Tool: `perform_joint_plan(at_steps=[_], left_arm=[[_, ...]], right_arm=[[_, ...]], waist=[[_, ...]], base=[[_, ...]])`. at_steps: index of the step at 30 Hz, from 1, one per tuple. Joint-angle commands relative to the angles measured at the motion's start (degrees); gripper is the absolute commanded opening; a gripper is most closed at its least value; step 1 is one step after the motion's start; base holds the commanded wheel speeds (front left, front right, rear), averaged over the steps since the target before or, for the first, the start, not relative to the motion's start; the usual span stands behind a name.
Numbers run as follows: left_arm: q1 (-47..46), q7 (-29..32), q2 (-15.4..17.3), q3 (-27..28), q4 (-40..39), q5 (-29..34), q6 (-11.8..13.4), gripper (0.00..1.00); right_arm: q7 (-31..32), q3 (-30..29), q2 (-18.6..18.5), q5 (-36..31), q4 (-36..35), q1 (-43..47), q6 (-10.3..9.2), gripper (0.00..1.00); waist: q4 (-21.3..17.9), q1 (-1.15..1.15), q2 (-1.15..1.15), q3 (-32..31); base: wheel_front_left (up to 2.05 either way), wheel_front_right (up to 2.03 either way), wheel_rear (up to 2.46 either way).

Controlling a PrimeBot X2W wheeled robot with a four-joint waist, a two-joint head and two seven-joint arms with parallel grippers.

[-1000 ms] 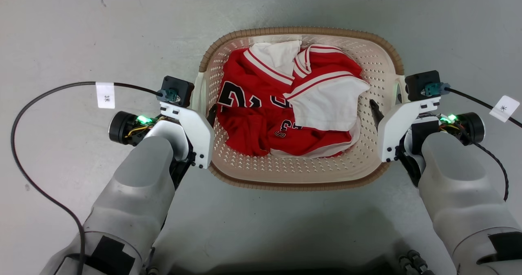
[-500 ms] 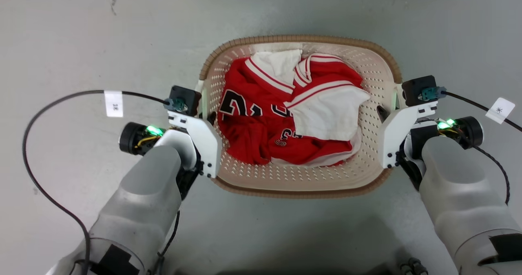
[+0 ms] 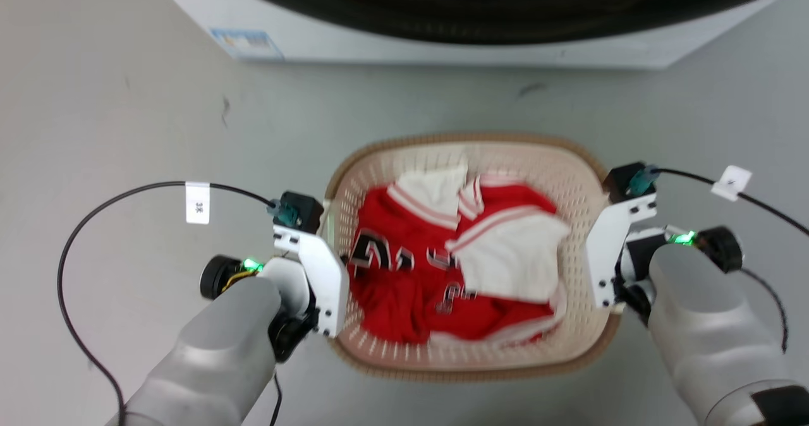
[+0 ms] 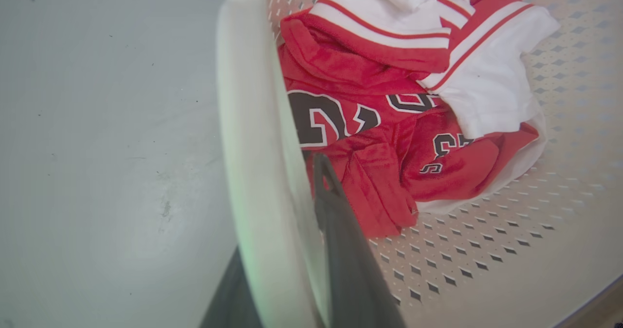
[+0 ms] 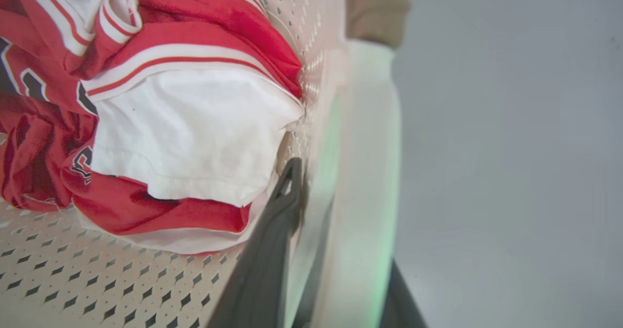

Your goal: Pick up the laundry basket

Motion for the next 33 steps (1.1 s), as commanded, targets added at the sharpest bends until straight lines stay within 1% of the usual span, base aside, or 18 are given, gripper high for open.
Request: perform_joint_plan(at_steps=[1,8,12,17,20,22,26,30,33], left_arm=[[1.1,1.5,1.4,-1.4,-1.2,-0.9,-0.8,0.0],[3.8,11.5,7.3,-7.1,-6.9,-10.2,-0.9,0.0],[4.8,15.6,9.4,-8.8,-9.5,-15.0,-1.0,0.0],[6.5,18.0,12.2,-10.3,-12.0,-19.1,-1.0,0.0],[6.5,19.0,13.7,-10.4,-12.8,-21.3,-1.0,0.0],[6.4,20.5,14.8,-11.5,-13.3,-21.6,-1.0,0.0],[6.8,23.4,16.4,-12.8,-14.1,-23.4,-1.0,0.0],[5.8,25.9,17.2,-13.1,-13.7,-25.1,-0.9,0.0],[5.3,27.6,16.9,-13.7,-13.3,-25.8,-0.9,0.0]], right_arm=[[1.3,1.0,-1.0,0.4,0.1,1.4,-0.1,0.0],[10.9,8.0,0.1,10.4,0.0,3.0,-0.1,0.0],[15.6,12.7,0.3,17.2,-2.7,4.1,-0.08,0.0],[21.5,19.0,-1.9,25.5,-8.3,6.5,-0.06,0.0],[24.8,22.5,-3.8,30.1,-11.7,7.6,-0.05,0.0],[26.7,24.7,-4.9,32.7,-13.7,8.5,-0.05,0.0],[29.8,27.5,-6.6,37.7,-16.7,8.8,-0.04,0.0],[32.1,30.1,-8.2,39.3,-17.0,7.7,-0.04,0.0],[33.4,31.0,-8.0,40.5,-16.4,6.9,-0.04,0.0]], waist=[[-0.3,0.0,0.0,-6.4],[-1.6,0.0,0.0,-17.9],[-2.2,0.0,0.0,-23.2],[-3.1,0.0,0.0,-28.3],[-3.5,0.0,0.0,-30.5],[-3.5,0.0,0.0,-31.8],[-3.8,0.0,0.0,-33.7],[-3.9,0.0,0.0,-34.3],[-3.9,0.0,0.0,-34.9]], base=[[0.0,0.0,0.0],[0.0,0.0,0.0],[0.0,0.0,0.0],[0.0,0.0,0.0],[0.0,0.0,0.0],[0.0,0.0,0.0],[0.0,0.0,0.0],[0.0,0.0,0.0],[0.0,0.0,0.0]])
